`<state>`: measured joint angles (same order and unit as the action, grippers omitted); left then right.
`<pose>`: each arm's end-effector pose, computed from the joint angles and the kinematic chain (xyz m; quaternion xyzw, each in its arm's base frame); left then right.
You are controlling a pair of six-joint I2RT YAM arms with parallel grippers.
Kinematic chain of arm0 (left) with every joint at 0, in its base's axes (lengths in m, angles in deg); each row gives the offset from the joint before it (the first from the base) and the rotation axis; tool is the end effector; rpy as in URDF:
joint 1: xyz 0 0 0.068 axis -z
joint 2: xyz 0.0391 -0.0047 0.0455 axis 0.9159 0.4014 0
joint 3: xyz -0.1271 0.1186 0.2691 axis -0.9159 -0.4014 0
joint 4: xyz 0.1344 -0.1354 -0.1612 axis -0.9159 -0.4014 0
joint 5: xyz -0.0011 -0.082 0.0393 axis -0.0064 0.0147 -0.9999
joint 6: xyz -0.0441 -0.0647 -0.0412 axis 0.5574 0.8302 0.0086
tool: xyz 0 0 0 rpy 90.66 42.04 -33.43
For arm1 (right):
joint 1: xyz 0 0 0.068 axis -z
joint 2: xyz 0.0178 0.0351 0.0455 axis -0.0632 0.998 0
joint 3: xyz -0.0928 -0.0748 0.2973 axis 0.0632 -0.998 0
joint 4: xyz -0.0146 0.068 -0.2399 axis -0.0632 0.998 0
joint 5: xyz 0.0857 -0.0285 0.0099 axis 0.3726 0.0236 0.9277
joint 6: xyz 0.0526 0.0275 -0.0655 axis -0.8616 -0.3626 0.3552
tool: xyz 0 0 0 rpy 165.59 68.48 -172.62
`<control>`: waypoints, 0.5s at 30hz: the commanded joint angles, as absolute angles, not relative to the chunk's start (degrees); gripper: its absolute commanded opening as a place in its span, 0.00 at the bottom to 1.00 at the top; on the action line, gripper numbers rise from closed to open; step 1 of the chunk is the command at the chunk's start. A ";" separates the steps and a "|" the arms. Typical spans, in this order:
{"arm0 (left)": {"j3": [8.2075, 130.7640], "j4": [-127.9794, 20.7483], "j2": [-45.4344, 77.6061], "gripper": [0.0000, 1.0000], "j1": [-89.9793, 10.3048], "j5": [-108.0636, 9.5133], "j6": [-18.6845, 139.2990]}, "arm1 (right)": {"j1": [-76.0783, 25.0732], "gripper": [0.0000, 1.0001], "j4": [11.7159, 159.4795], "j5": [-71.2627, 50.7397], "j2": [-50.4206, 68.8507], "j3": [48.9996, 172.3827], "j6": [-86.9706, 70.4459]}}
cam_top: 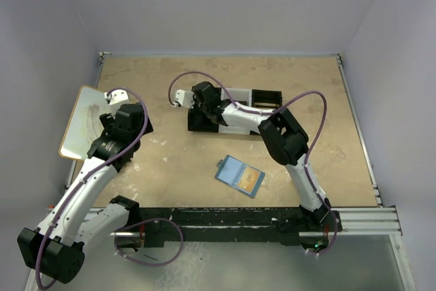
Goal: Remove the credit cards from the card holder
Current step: Place the credit card in the storage box.
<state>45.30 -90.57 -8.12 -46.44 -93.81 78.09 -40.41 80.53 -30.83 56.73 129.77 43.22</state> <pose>0.1734 -0.0133 0.3194 -0.2063 0.8402 0.0810 0.4948 0.4240 0.3855 0.2042 -0.5591 0.6532 -0.1000 0.5007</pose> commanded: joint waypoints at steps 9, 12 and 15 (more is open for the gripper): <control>45.29 -88.73 -8.36 0.79 -46.76 -94.54 78.48 | -40.58 0.19 82.16 -30.68 57.20 132.71 43.07; 45.30 -88.70 -8.28 0.79 -46.77 -94.34 78.52 | -40.49 0.24 82.21 -29.68 56.67 133.06 40.66; 45.30 -88.74 -8.15 0.79 -46.75 -94.32 78.51 | -40.45 0.26 82.14 -29.78 56.53 133.38 39.47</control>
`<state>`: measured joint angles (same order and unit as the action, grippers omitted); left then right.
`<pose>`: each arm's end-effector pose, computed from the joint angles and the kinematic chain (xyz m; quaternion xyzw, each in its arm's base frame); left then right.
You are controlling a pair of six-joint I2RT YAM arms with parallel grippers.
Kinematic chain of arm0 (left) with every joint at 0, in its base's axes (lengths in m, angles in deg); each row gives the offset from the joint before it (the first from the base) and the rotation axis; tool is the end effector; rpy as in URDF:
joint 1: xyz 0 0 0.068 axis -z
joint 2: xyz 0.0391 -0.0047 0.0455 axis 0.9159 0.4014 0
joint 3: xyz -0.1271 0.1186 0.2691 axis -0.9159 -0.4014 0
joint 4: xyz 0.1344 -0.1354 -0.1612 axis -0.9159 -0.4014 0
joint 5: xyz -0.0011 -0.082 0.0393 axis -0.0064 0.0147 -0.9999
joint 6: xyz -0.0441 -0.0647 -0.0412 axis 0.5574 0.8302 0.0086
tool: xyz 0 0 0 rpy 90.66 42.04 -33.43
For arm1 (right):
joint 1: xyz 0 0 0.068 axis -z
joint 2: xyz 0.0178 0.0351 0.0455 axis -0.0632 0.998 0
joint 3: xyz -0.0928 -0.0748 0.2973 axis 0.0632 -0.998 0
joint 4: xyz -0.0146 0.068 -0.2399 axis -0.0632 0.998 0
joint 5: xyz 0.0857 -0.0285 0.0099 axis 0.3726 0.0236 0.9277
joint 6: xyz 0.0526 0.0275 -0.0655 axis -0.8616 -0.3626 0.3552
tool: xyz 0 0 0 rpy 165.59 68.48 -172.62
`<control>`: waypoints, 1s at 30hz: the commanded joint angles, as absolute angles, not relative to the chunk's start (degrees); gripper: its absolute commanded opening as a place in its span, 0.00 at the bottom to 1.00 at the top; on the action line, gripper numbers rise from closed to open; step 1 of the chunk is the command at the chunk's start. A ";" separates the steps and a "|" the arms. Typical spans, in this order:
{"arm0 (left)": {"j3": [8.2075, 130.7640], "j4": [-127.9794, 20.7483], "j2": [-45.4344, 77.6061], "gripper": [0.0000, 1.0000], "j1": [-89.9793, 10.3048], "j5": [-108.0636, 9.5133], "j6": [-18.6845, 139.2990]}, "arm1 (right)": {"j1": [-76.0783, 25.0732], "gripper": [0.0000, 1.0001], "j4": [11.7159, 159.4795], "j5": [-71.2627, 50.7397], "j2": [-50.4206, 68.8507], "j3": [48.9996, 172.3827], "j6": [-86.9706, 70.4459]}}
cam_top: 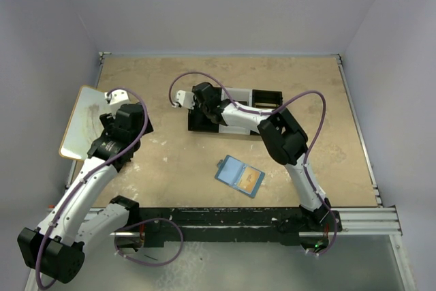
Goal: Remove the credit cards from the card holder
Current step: Place the credit card in the storage box.
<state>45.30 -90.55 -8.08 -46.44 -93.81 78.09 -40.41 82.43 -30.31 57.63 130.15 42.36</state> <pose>0.1736 -0.0134 0.3194 -0.2063 0.8403 0.0811 0.4947 0.4235 0.3859 0.1935 -0.5648 0.6622 -0.0935 0.4835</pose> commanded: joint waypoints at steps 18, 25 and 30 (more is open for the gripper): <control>45.25 -88.65 -6.99 0.79 -46.74 -93.00 78.13 | -39.73 0.38 84.44 -28.71 56.36 133.29 34.35; 45.30 -88.49 -6.72 0.79 -46.75 -92.62 78.00 | -39.53 0.40 84.75 -28.99 57.07 133.89 32.81; 45.30 -88.50 -6.55 0.79 -46.74 -92.43 77.93 | -39.44 0.40 83.71 -31.14 57.49 134.22 32.37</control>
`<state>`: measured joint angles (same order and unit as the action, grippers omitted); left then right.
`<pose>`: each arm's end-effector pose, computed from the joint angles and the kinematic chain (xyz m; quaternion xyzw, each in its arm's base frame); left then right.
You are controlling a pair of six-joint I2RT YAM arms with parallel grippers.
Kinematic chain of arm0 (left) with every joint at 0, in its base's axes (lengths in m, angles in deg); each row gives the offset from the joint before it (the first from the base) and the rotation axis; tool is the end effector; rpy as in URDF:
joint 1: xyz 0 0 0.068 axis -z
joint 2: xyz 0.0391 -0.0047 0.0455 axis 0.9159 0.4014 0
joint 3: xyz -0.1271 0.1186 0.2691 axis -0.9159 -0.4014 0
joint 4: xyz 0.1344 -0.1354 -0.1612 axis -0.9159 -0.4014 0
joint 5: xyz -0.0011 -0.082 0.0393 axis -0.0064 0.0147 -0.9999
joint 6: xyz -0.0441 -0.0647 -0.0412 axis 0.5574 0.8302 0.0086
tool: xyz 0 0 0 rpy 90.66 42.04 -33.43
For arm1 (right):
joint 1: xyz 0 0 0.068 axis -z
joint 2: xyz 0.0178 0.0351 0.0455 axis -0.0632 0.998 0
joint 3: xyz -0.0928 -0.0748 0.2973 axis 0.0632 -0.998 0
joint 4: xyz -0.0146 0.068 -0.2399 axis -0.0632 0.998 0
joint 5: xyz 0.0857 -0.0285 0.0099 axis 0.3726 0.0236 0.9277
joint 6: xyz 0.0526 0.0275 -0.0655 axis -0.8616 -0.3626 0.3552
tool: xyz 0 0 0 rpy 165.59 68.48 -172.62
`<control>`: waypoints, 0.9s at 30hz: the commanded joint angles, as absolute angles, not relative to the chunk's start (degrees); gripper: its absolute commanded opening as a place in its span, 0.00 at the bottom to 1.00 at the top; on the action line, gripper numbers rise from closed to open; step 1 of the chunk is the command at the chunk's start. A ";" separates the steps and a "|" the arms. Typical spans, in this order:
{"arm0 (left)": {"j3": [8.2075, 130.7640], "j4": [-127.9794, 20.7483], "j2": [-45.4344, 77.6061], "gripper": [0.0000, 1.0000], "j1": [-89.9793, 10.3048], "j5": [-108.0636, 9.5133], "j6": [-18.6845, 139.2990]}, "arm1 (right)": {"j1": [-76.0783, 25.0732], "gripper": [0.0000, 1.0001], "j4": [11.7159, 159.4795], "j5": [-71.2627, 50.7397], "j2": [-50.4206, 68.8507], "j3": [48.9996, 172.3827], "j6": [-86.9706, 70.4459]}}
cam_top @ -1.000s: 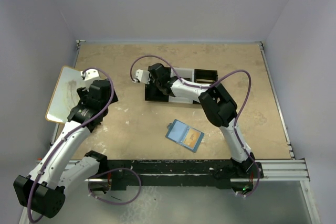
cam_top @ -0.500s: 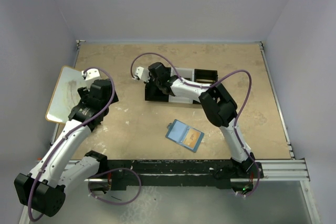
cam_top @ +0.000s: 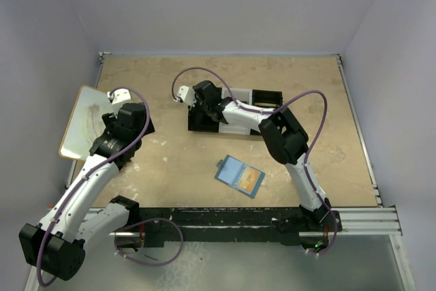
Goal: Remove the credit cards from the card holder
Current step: Place the credit card in the storage box.
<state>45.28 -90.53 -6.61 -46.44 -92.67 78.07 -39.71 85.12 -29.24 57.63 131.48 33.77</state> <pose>0.1788 -0.0166 0.3148 -0.1992 0.8490 0.0790 0.4830 0.4273 0.3819 0.1956 -0.5177 0.7073 -0.0532 0.4783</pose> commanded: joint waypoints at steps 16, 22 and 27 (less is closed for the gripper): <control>45.13 -88.03 -6.15 0.79 -46.74 -91.21 77.64 | -39.31 0.41 73.48 -28.44 35.45 121.73 10.43; 45.03 -87.99 -6.06 0.79 -46.74 -90.78 77.57 | -39.19 0.45 76.44 -36.48 21.81 107.75 -5.74; 45.03 -87.97 -5.74 0.79 -46.78 -90.70 77.53 | -39.09 0.44 89.31 -42.21 11.18 97.15 -26.38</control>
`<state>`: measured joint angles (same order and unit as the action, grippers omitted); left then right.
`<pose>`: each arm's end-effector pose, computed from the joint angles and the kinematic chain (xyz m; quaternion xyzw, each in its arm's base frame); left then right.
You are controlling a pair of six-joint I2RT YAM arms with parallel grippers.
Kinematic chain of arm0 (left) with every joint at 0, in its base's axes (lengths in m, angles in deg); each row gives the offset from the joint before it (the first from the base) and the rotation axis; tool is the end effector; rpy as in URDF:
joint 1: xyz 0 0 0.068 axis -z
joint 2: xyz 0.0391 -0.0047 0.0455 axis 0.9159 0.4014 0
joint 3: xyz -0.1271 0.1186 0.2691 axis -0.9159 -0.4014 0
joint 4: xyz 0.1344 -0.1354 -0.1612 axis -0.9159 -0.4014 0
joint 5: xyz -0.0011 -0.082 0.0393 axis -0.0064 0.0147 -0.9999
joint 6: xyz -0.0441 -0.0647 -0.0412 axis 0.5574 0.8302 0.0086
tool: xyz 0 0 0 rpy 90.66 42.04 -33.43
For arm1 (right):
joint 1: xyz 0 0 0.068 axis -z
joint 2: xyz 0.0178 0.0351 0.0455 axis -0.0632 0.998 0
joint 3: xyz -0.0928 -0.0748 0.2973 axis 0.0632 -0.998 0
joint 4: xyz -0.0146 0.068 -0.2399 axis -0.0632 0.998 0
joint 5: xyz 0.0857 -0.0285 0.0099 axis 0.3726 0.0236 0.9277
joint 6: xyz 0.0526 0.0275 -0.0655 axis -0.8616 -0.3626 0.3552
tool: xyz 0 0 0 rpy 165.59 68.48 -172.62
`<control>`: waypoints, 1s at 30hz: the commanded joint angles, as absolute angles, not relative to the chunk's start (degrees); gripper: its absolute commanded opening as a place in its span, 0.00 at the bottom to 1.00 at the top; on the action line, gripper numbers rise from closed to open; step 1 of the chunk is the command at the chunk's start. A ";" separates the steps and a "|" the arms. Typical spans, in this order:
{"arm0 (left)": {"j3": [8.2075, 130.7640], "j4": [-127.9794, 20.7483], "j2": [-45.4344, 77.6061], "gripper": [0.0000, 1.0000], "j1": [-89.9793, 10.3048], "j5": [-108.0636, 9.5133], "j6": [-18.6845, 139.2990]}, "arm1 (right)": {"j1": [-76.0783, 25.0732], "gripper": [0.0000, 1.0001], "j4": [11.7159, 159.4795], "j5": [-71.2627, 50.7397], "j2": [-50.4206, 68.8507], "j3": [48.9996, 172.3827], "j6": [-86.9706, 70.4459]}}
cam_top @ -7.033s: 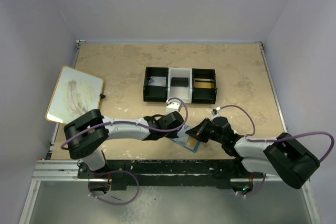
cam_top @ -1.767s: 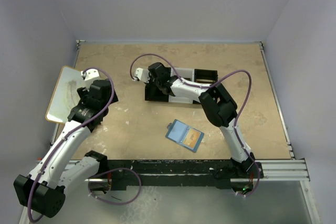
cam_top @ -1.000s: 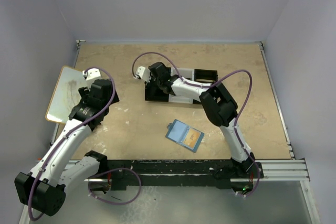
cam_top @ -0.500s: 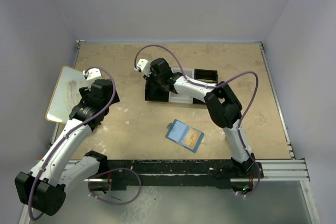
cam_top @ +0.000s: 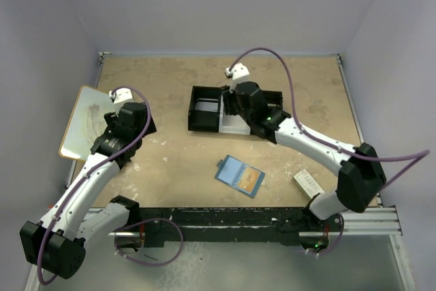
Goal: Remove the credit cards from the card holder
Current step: Place the credit card in the storage box, then remove the credit card from the card holder.
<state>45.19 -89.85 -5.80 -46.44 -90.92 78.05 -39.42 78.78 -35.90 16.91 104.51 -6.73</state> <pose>0.1826 -0.0201 0.3125 -0.1927 0.8544 0.0672 0.4779 0.3070 0.2535 0.3722 -0.1583 0.7634 0.1396 0.6105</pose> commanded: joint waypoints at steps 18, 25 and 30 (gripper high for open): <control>44.96 -87.81 -5.54 0.79 -46.76 -90.22 77.37 | -39.00 0.46 103.47 -27.58 -17.28 67.65 -59.89; 44.73 -87.79 -5.53 0.79 -46.76 -89.39 77.23 | -39.00 0.46 99.70 -22.98 -17.40 61.34 -63.60; 44.51 -87.21 -5.34 0.79 -46.74 -87.38 76.72 | -39.00 0.46 97.24 -22.04 -15.22 59.26 -65.62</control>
<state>44.89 -89.52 -5.37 -46.44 -89.17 77.96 -39.07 100.90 -23.60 -16.32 60.27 -62.44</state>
